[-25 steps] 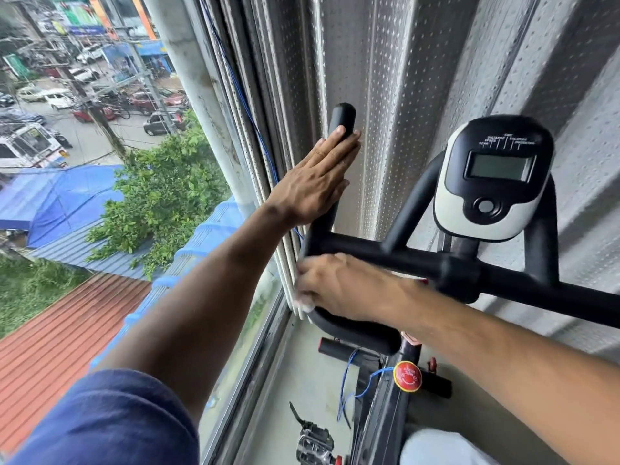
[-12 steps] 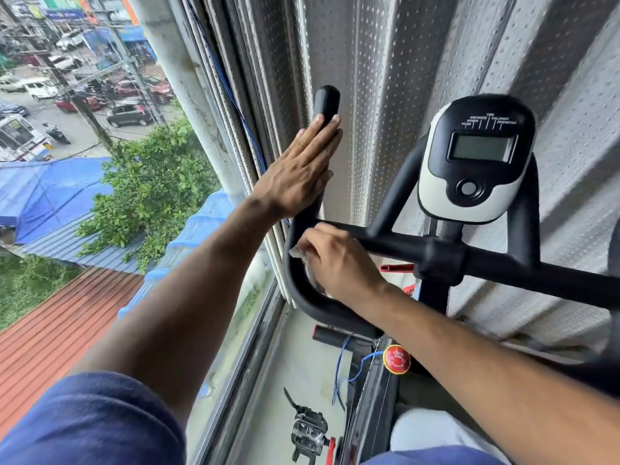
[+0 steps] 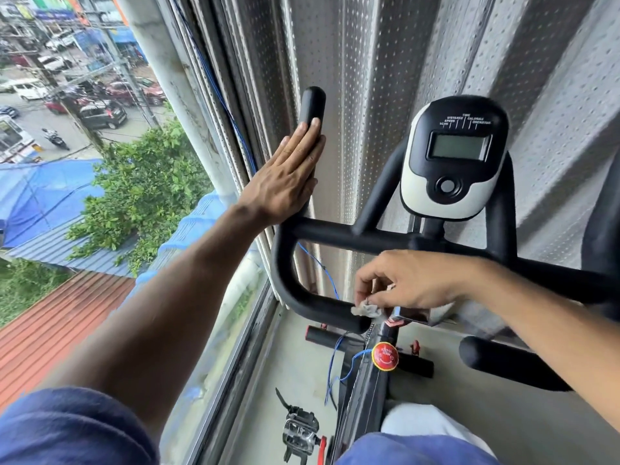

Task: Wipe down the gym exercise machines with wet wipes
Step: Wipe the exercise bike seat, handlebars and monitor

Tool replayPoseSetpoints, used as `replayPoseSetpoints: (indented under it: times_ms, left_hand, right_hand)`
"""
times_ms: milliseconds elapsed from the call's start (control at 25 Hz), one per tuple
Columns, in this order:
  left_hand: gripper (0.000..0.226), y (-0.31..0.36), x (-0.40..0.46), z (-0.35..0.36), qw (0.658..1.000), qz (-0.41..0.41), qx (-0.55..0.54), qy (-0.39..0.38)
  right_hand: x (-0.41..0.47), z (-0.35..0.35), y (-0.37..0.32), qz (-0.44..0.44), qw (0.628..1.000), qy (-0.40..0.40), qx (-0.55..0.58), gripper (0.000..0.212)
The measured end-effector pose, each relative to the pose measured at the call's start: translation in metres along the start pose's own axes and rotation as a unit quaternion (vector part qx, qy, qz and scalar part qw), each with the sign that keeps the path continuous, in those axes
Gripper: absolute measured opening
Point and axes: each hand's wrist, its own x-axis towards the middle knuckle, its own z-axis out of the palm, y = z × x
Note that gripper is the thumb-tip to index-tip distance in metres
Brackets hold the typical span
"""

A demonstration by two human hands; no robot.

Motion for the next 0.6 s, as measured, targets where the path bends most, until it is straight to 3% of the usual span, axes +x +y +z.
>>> replayPoseSetpoints:
  times_ms: [120, 240, 360, 440, 480, 520, 600]
  left_hand:
    - [0.065, 0.001, -0.004, 0.001, 1.000, -0.006, 0.000, 0.003]
    - [0.065, 0.003, -0.005, 0.002, 1.000, -0.016, 0.005, 0.005]
    - [0.065, 0.003, -0.004, 0.002, 1.000, -0.015, 0.012, 0.000]
    - [0.065, 0.002, -0.005, 0.002, 1.000, -0.011, 0.014, -0.008]
    - [0.065, 0.003, -0.006, 0.002, 1.000, -0.010, 0.018, -0.014]
    - [0.065, 0.004, -0.007, 0.002, 0.999, -0.011, 0.024, -0.018]
    - [0.066, 0.007, -0.008, 0.000, 0.999, -0.024, 0.024, -0.023]
  right_hand:
    - [-0.013, 0.044, 0.003, 0.063, 0.976, 0.168, 0.121, 0.015]
    - [-0.023, 0.101, -0.006, 0.060, 0.906, 0.381, 0.178, 0.014]
    - [-0.024, 0.148, -0.011, -0.022, 0.887, 0.418, 0.196, 0.014]
    - [-0.018, 0.172, -0.006, -0.002, 0.876, 0.397, 0.274, 0.017]
    - [-0.015, 0.177, -0.002, 0.040, 0.835, 0.383, 0.393, 0.019]
    - [-0.011, 0.177, 0.000, 0.073, 0.759, 0.361, 0.537, 0.022]
    - [-0.003, 0.172, 0.002, 0.092, 0.556, 0.267, 0.781, 0.018]
